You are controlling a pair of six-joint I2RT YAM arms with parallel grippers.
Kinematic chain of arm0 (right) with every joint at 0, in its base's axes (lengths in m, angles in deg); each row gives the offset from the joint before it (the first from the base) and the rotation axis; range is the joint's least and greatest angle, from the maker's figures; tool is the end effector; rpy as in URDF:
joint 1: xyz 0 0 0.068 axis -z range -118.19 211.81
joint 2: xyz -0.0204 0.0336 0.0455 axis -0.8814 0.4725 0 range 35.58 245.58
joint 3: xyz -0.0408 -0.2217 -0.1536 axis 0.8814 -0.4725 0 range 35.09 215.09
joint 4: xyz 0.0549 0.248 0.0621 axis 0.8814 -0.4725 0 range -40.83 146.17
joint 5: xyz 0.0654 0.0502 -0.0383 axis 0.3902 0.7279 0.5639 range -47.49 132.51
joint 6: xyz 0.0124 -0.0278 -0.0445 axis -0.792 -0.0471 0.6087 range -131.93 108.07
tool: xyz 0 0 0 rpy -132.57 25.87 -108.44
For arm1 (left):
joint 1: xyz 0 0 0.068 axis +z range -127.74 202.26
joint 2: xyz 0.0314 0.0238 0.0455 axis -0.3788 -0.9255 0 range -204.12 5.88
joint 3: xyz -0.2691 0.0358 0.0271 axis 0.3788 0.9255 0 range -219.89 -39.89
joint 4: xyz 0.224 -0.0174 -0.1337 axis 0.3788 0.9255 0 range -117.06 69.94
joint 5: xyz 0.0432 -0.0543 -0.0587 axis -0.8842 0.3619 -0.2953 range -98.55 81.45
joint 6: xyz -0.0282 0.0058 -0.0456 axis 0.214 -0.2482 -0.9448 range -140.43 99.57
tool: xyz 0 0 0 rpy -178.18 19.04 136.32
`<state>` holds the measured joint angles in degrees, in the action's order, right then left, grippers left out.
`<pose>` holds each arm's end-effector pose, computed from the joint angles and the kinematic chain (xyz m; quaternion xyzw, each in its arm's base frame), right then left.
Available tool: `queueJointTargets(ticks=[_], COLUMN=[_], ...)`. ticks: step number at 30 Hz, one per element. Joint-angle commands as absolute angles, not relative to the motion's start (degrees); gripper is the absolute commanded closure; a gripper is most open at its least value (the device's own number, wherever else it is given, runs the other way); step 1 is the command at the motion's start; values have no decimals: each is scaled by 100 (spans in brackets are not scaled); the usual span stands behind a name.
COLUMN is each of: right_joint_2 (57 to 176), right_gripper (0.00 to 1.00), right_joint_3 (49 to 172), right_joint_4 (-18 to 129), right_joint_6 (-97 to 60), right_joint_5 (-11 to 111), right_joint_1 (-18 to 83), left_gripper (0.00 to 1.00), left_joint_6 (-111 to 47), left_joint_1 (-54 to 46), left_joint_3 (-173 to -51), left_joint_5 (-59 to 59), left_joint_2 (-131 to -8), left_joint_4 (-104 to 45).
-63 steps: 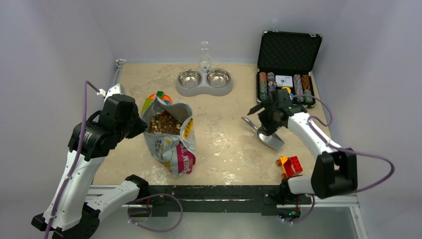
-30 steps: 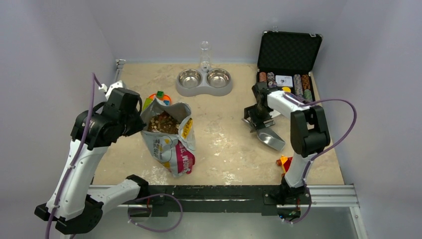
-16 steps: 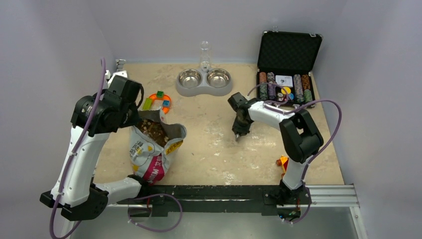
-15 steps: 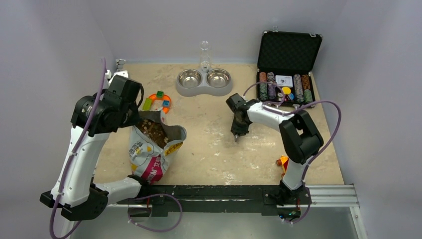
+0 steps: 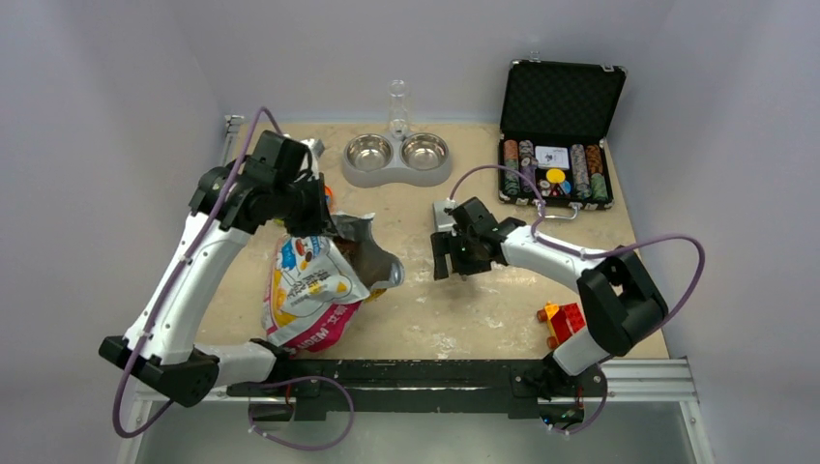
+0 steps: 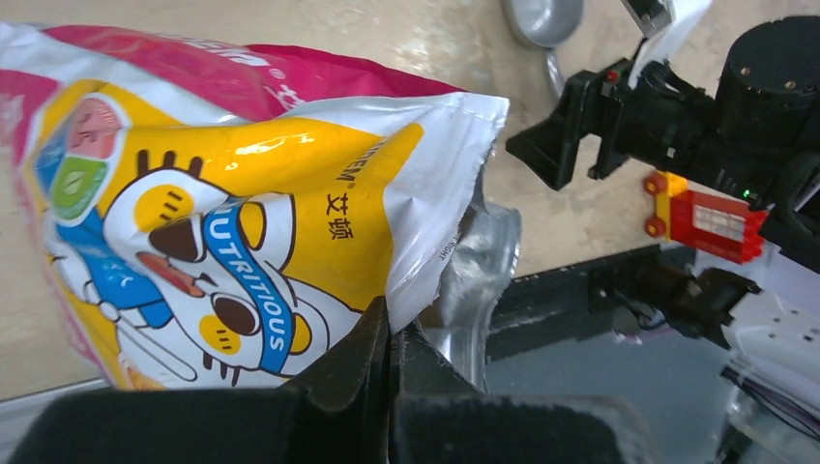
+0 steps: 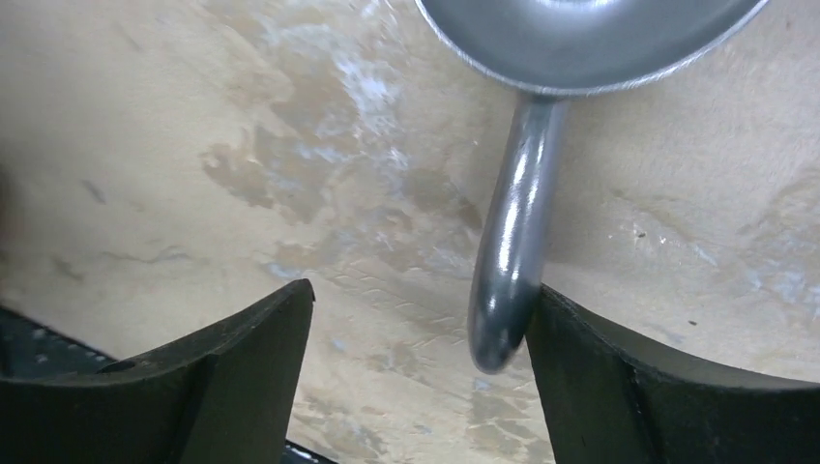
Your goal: Serve the pet food
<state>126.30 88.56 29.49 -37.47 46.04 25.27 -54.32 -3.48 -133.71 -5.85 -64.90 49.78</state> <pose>0.2420 0.1819 0.1785 -0.1002 0.9686 0.1419 0.1778 0.1793 -0.0884 0.4255 -0.0602 0.9484 -0.1739 0.2584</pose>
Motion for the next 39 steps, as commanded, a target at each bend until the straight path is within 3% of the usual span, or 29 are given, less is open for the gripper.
queueJointTargets(ticks=[1,5,12,21,24,28,35,39], right_joint_2=[12249,12084,12500,12713,12745,12595,11818,12052], right_gripper=[17,18,23,41,58,100,100,100], right_joint_3=[8689,8213,7714,6867,6818,7230,8212,8719], right_joint_4=[3751,4494,5506,7081,7288,6177,3308,2712], right_joint_6=[-3596,-3913,-4772,-5748,-5821,-5262,-4186,-3751], right_joint_5=[5489,6739,7587,7622,7487,6824,5744,5651], right_joint_1=[2991,3749,4123,4169,4160,4159,3681,3204], left_gripper=[100,100,100,100,100,100,100,100], left_joint_6=[-5679,-5905,-6164,-6016,-5955,-5744,-5793,-5799], left_joint_1=[-348,-347,-386,-481,-481,-481,-975,-1085], left_joint_3=[-13377,-13100,-12418,-12215,-12172,-12162,-11860,-11815], left_joint_5=[1069,1351,2293,2036,2011,1852,1664,1458], left_joint_2=[-6877,-6960,-7187,-7079,-6999,-6860,-6807,-6829], left_joint_4=[3533,3309,2907,3138,3168,3307,3146,3048])
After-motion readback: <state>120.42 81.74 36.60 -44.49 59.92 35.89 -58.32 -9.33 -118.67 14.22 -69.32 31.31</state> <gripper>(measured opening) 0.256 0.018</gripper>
